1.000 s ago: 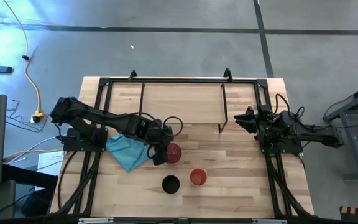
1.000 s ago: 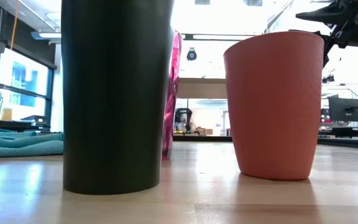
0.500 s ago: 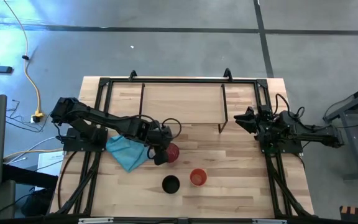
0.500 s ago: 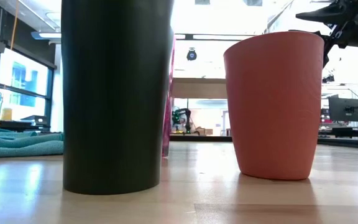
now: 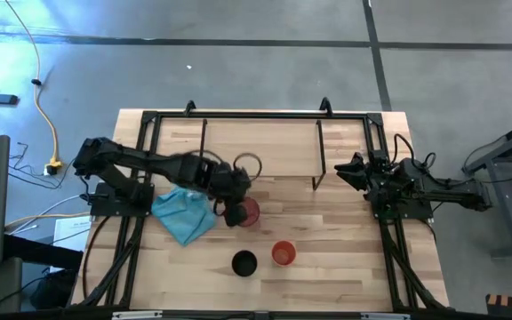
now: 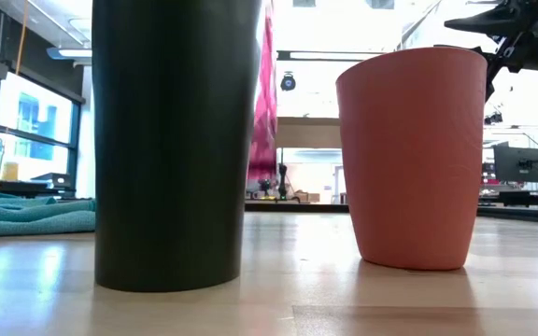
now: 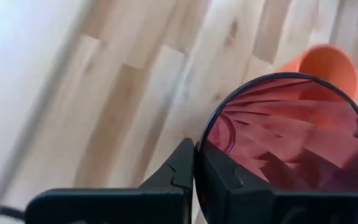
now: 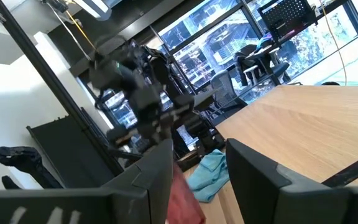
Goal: Stack small to large cups/mugs on shelf
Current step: Put the red cup on the shelf
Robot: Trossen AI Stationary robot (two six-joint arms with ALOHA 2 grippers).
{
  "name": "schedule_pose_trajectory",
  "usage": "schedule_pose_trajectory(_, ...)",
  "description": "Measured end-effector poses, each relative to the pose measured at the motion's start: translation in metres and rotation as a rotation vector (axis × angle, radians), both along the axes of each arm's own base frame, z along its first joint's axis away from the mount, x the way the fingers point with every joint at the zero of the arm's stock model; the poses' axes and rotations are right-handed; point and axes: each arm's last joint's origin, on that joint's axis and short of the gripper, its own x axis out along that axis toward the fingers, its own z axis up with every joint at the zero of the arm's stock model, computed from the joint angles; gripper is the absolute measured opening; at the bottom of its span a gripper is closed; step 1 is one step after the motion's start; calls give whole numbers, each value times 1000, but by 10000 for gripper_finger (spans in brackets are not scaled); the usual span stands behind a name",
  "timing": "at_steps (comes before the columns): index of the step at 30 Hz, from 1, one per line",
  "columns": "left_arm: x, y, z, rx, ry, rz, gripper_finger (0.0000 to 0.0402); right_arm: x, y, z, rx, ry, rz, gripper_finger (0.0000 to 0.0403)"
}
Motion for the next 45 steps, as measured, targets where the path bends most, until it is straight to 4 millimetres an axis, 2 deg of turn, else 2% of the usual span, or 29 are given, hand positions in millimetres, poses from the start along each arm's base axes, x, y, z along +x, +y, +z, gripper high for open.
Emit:
schedule_pose_trajectory(8, -18, 38, 57, 78, 52, 67, 1, 0, 0, 0, 0, 0, 0, 142)
schedule_pose_trajectory(15, -40, 77, 111, 142, -16, 123, 0, 0, 0, 0, 0, 0, 0, 142)
schedule_pose_trajectory(21, -67, 111, 135, 173, -9, 216, 0, 0, 0, 0, 1, 3, 0, 142)
schedule_pose_trajectory(26, -81, 131, 138, 167, 23, 262, 0, 1, 0, -1, 4, 15, -7, 142)
schedule_pose_trajectory(31, -88, 148, 129, 106, 94, 277, 0, 2, -1, -2, 16, 24, -33, 142)
schedule_pose_trajectory(39, -81, 175, 110, 33, 158, 270, 0, 4, -1, -3, 28, 36, -33, 142)
schedule_pose_trajectory(45, -72, 181, 100, 25, 196, 247, 0, 4, -1, -3, 39, 35, -31, 142)
